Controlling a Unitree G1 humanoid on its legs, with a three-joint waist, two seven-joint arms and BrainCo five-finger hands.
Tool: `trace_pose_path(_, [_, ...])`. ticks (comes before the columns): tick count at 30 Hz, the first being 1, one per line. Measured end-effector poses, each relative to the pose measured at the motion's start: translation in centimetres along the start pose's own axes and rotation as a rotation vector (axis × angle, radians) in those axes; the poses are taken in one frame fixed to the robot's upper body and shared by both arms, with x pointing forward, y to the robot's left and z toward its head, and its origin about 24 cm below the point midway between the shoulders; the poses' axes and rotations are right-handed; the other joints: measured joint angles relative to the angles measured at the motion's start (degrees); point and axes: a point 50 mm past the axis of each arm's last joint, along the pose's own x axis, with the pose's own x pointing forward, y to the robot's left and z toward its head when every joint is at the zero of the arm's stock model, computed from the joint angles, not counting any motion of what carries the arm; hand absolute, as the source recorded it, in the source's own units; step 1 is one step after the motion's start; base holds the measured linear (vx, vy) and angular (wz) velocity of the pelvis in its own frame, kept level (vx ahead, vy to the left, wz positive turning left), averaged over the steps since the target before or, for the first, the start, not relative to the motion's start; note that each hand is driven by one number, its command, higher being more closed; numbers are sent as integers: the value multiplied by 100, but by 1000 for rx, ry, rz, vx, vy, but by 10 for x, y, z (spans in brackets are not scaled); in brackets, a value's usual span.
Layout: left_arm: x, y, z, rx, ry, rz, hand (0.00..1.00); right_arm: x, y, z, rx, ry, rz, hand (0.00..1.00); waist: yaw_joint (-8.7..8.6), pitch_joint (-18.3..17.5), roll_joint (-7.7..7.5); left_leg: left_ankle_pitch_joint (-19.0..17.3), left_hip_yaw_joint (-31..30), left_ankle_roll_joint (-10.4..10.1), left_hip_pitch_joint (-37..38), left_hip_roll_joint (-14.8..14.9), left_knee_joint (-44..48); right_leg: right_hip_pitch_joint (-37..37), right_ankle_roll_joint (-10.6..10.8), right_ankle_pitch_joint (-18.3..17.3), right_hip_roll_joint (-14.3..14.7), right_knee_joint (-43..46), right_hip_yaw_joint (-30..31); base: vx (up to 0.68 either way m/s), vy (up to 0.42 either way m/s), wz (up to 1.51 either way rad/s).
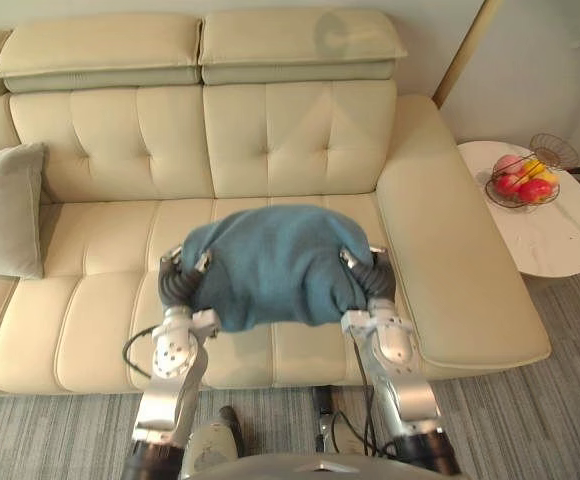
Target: Pick up cushions and gather them together orderly.
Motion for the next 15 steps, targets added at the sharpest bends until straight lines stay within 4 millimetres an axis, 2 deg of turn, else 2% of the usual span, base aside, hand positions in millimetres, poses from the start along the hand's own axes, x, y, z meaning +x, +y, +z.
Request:
trace_pose_path(1, [10,-6,9,1,-39,-4,100,9,6,10,-3,-48,5,100,2,6,9,25,-50,10,-195,0,53,-154,3,26,2,29,-39,-153,-59,22])
trace_pose_path(4, [41,-27,49,-12,-197,10,100,39,24,57,-14,-261,-32,100,15,235,58,151,-207,46,-748,-29,126,-653,-37,54,-15,214,-151,-187,-66,26])
trace_pose_path(6, [59,-47,89,-46,-331,12,100,56,34,98,-17,-435,-76,100,18,291,82,311,-358,29,-1184,-111,82,-1075,-43,54,-83,347,-283,-164,-51,37])
trace_pose_path(7, [64,-52,102,-56,-374,11,100,60,37,111,-4,-483,-86,100,17,313,77,378,-389,42,-1289,-134,84,-1193,-46,57,-97,392,-311,-108,-47,36])
trace_pose_path(10, [79,-74,159,-91,-553,7,100,75,48,161,19,-672,-168,100,-11,427,89,767,-549,63,-1574,-294,-313,-1556,-77,100,-183,413,-438,-67,-37,37])
trace_pose_path(11, [82,-81,181,-105,-620,3,100,79,51,180,38,-733,-191,100,6,430,86,888,-568,54,-1723,-324,-453,-1738,-98,138,-196,402,-455,-50,-37,29])
trace_pose_path(12, [82,-86,212,-122,-718,1,100,80,55,204,52,-817,-218,100,29,435,81,1053,-587,50,-1937,-330,-611,-1979,-105,232,-202,334,-465,-39,-36,18])
trace_pose_path(13, [81,-89,226,-130,-765,-4,100,80,56,214,60,-853,-227,100,28,451,84,1137,-604,43,-2017,-337,-705,-2044,-88,336,-214,246,-490,-19,-27,18])
trace_pose_path(14, [79,-93,248,-142,-832,-10,100,81,58,230,63,-902,-242,100,15,571,98,1227,-656,38,-2073,-336,-806,-2051,-111,443,-222,104,-573,-6,-12,16])
trace_pose_path(15, [79,-95,259,-147,-863,-14,100,83,58,238,63,-925,-253,100,0,627,103,1270,-684,22,-2109,-332,-849,-2056,-134,479,-210,40,-601,-24,-31,22])
